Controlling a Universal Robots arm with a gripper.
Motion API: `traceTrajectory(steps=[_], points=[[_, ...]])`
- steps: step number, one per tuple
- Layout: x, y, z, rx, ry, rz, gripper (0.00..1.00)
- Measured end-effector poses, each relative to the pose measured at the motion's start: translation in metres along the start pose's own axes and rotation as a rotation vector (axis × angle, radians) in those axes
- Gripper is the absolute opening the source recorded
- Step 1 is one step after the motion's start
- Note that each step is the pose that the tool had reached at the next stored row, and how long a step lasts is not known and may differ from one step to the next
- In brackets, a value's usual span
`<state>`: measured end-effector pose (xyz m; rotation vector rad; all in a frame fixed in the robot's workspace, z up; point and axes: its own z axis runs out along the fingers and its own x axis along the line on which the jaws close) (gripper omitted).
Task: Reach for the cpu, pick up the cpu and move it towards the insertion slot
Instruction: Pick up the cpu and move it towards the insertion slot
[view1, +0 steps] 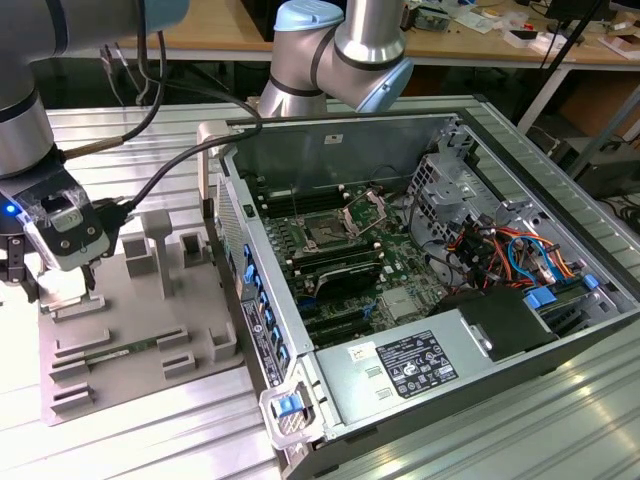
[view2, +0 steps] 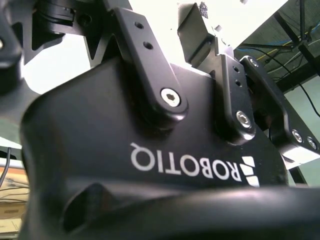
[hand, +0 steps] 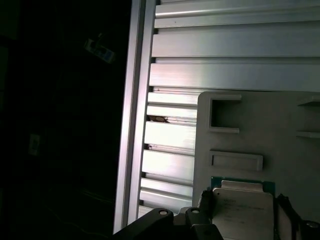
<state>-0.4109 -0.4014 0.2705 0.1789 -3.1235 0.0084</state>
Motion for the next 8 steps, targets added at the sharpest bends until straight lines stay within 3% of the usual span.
traceTrajectory(steps=[8], points=[[0.0001, 0.0000, -0.0041, 0.0000, 0.0002, 0.000, 0.55]])
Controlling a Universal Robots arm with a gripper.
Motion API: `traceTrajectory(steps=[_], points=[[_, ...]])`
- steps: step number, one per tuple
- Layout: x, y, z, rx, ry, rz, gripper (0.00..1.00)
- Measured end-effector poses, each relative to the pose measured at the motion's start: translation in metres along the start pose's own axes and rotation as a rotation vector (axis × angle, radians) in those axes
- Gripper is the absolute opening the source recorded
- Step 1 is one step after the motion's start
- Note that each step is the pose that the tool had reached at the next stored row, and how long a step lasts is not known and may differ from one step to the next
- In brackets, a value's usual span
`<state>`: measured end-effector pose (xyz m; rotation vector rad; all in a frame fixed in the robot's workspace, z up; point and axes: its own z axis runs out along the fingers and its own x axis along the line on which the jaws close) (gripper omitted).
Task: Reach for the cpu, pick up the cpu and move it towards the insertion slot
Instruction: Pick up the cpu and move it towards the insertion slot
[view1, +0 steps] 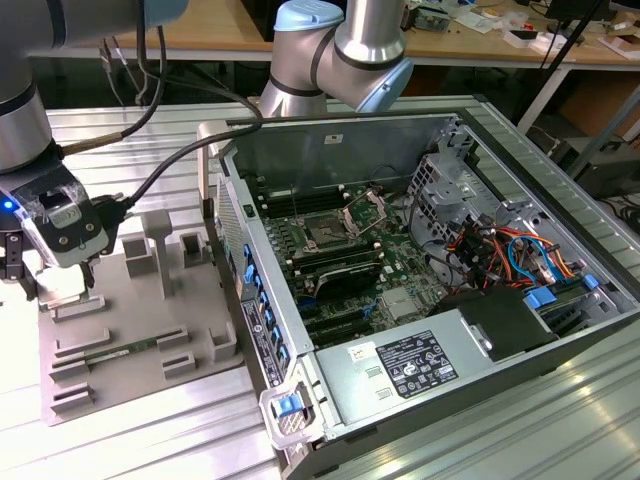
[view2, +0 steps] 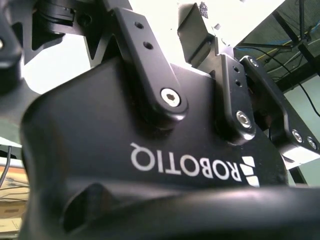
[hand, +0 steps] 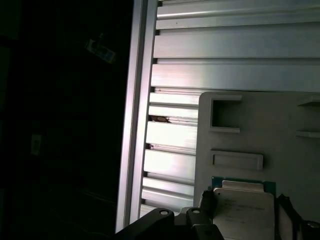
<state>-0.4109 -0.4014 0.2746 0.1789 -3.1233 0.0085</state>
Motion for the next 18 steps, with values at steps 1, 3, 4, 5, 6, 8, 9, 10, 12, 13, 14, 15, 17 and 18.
traceTrajectory(steps=[1, 3, 4, 5, 6, 8, 9, 10, 12, 13, 14, 15, 17, 18], points=[[0.0000, 0.0000, -0.0010, -0.0001, -0.0002, 0.000, 0.55], [0.0000, 0.0000, -0.0025, 0.0000, -0.0002, 0.000, 0.55], [0.0000, 0.0000, -0.0036, -0.0001, -0.0002, 0.000, 0.55], [0.0001, 0.0000, -0.0043, -0.0001, -0.0003, 0.000, 0.55], [0.0000, 0.0000, -0.0048, -0.0001, -0.0003, 0.000, 0.55], [0.0001, 0.0000, -0.0067, -0.0001, -0.0001, 0.000, 0.55], [0.0001, 0.0000, -0.0073, -0.0001, -0.0002, 0.000, 0.55], [0.0001, 0.0000, -0.0080, -0.0001, -0.0002, 0.000, 0.55], [0.0001, 0.0000, -0.0098, -0.0001, -0.0002, 0.000, 0.55], [0.0001, 0.0000, -0.0102, -0.0001, -0.0002, 0.000, 0.55], [0.0001, -0.0001, -0.0107, -0.0001, -0.0003, 0.000, 0.55], [0.0001, 0.0000, -0.0114, -0.0001, -0.0003, 0.000, 0.55], [0.0001, -0.0001, -0.0128, -0.0001, -0.0003, 0.000, 0.55], [0.0002, -0.0001, -0.0134, -0.0001, -0.0002, 0.000, 0.55]])
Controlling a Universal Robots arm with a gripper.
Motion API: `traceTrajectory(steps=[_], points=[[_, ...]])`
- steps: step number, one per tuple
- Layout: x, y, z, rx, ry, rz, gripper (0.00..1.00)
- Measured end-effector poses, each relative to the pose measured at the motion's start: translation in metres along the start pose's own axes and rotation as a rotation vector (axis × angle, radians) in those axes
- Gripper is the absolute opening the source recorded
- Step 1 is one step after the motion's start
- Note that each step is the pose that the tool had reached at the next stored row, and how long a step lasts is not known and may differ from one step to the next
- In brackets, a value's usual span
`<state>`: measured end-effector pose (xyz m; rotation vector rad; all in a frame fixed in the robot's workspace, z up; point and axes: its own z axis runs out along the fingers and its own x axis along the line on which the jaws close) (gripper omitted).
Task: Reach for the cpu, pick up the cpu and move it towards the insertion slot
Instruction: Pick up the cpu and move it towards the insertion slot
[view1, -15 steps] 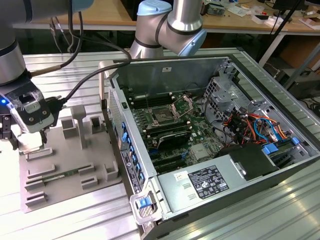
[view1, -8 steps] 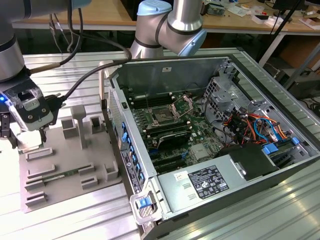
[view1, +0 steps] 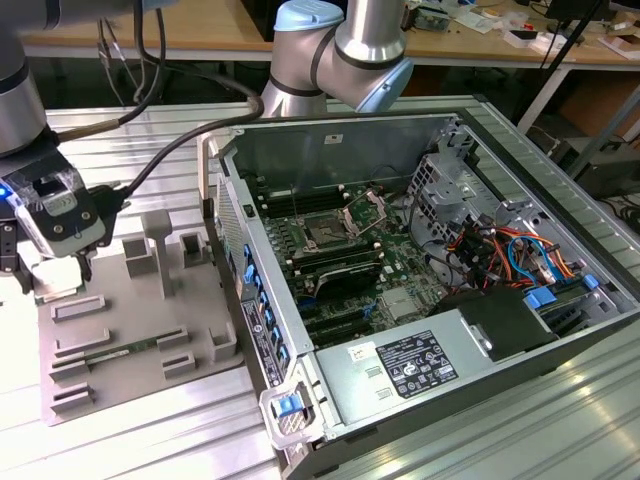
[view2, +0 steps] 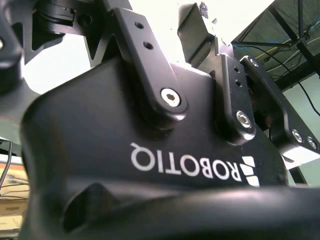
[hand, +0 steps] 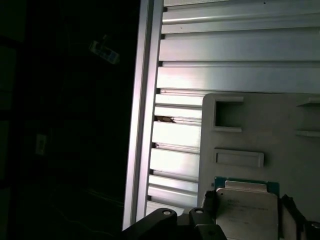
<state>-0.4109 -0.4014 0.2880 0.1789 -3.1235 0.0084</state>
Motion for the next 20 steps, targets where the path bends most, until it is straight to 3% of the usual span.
traceTrajectory(steps=[20], points=[[0.0002, -0.0001, -0.0151, -0.0001, 0.0000, 0.000, 0.55]])
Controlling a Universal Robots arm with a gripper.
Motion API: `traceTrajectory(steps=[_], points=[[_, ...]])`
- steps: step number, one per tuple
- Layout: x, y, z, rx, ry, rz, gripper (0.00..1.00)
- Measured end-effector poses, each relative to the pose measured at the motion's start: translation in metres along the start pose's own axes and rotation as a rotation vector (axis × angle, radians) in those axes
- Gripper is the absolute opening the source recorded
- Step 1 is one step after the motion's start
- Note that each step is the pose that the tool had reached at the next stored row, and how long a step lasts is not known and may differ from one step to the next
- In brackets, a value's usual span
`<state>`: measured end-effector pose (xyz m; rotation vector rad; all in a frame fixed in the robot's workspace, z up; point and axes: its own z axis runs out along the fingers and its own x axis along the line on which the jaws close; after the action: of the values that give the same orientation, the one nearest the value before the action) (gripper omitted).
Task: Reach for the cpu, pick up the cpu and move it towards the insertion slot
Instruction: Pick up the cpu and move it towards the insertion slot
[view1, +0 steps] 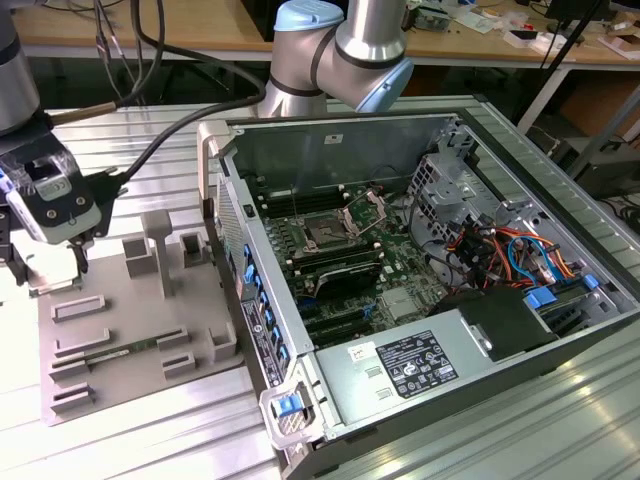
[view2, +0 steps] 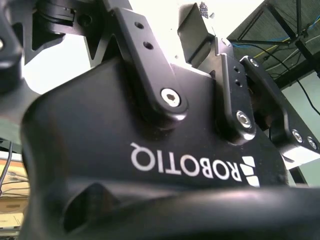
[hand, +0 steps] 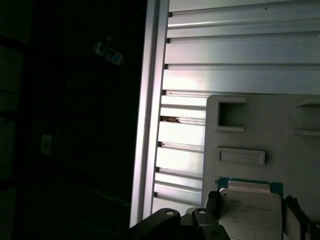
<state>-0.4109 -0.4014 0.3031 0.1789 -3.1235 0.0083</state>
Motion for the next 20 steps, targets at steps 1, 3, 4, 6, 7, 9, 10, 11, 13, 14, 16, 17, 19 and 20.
traceTrajectory(steps=[1, 3, 4, 6, 7, 9, 10, 11, 13, 14, 16, 17, 19, 20], points=[[0.0000, 0.0000, -0.0007, 0.0001, 0.0000, 0.000, 0.55], [0.0000, 0.0000, -0.0024, 0.0000, 0.0000, 0.000, 0.55], [0.0001, 0.0000, -0.0032, 0.0000, -0.0001, 0.000, 0.55], [0.0001, 0.0000, -0.0049, 0.0001, 0.0000, 0.000, 0.55], [0.0001, 0.0000, -0.0056, 0.0000, 0.0000, 0.000, 0.55], [0.0001, 0.0000, -0.0076, 0.0000, 0.0000, 0.000, 0.55], [0.0001, 0.0000, -0.0086, 0.0000, 0.0000, 0.000, 0.55], [0.0001, 0.0000, -0.0092, 0.0000, -0.0001, 0.000, 0.55], [0.0002, 0.0000, -0.0114, 0.0000, -0.0002, 0.000, 0.55], [0.0002, 0.0000, -0.0123, 0.0001, 0.0001, 0.000, 0.55], [0.0002, 0.0000, -0.0134, 0.0000, -0.0001, 0.000, 0.55], [0.0002, -0.0001, -0.0139, 0.0000, 0.0000, 0.000, 0.55], [0.0002, 0.0000, -0.0155, 0.0000, 0.0000, 0.000, 0.55], [0.0002, -0.0001, -0.0163, 0.0000, 0.0000, 0.000, 0.55]])
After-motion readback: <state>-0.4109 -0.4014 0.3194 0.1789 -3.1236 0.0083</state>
